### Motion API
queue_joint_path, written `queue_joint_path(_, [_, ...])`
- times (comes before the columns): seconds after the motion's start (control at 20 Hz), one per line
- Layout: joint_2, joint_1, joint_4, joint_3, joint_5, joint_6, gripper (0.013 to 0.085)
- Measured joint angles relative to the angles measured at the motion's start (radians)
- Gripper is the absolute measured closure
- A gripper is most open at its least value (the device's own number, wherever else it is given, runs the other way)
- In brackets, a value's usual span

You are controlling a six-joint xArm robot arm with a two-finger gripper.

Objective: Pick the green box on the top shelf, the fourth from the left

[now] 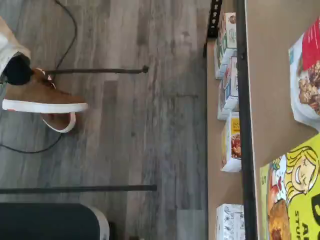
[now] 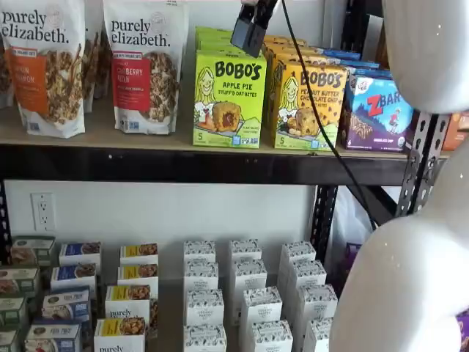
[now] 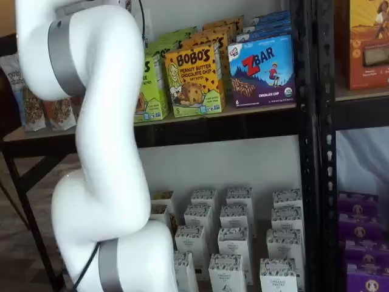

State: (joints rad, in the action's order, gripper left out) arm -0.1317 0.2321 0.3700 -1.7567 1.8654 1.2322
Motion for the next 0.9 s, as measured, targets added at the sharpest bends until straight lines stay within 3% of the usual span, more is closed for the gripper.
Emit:
queue_joint_path(0.2, [-0.037,0.003,-0.031,0.055,-0.080,0.011,0.0130])
queue_joint_path(0.9, [-0.067,-0.010,-0.005,0.134,-0.238,0.034,0.0130])
